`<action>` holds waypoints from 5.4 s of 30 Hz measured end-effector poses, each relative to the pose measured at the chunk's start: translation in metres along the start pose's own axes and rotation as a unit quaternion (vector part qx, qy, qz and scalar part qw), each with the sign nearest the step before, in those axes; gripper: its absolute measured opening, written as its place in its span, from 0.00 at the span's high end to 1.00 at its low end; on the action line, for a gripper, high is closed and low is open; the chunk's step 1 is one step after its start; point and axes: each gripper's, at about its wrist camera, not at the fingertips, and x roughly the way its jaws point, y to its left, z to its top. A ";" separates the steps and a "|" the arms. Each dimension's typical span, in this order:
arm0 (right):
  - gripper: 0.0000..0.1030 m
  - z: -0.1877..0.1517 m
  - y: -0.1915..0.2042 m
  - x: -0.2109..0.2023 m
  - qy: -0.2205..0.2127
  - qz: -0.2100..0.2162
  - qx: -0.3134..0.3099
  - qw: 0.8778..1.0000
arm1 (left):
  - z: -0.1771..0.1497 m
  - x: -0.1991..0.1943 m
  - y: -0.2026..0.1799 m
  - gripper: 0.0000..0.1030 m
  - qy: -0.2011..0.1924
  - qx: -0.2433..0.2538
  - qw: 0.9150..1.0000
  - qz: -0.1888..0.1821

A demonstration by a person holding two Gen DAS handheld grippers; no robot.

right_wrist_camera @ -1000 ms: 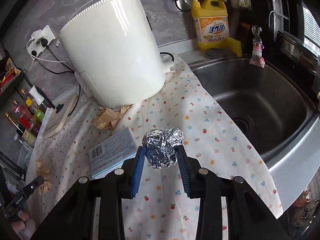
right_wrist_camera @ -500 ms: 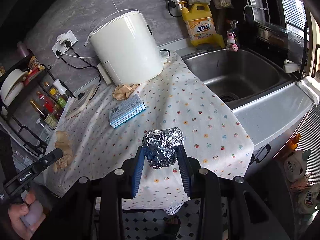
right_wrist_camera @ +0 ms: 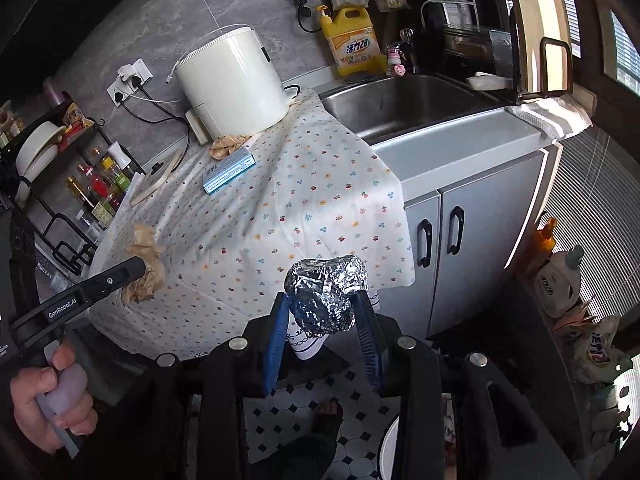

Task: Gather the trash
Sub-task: 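Carry the brown paper in the left tool while the right tool carries the foil ball to the bucket, then open both tools over the white bucket to drop brown paper and foil ball, then move both tools back over the counter toward the blue-and-white box, then lower the left tool onto the blue-and-white box and close on it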

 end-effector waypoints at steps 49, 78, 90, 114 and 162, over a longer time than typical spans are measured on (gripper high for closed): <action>0.36 -0.185 -0.172 -0.131 0.027 -0.172 0.229 0.958 | -0.168 0.122 -0.228 0.50 0.245 0.157 0.929 -0.228; 0.17 -0.097 -0.102 -0.061 0.017 -0.090 0.136 0.987 | -0.061 0.071 -0.100 0.15 0.112 0.074 0.985 -0.112; 0.09 -0.011 -0.028 -0.003 0.001 -0.044 0.076 0.996 | 0.012 0.034 0.000 0.07 0.025 0.005 0.999 -0.045; 0.08 0.085 0.075 0.103 -0.020 -0.065 0.068 0.995 | 0.129 0.084 0.144 0.07 -0.012 0.043 0.999 -0.009; 0.08 0.110 0.110 0.161 -0.014 -0.113 0.090 0.989 | 0.181 0.185 0.151 0.37 0.054 0.168 0.983 -0.058</action>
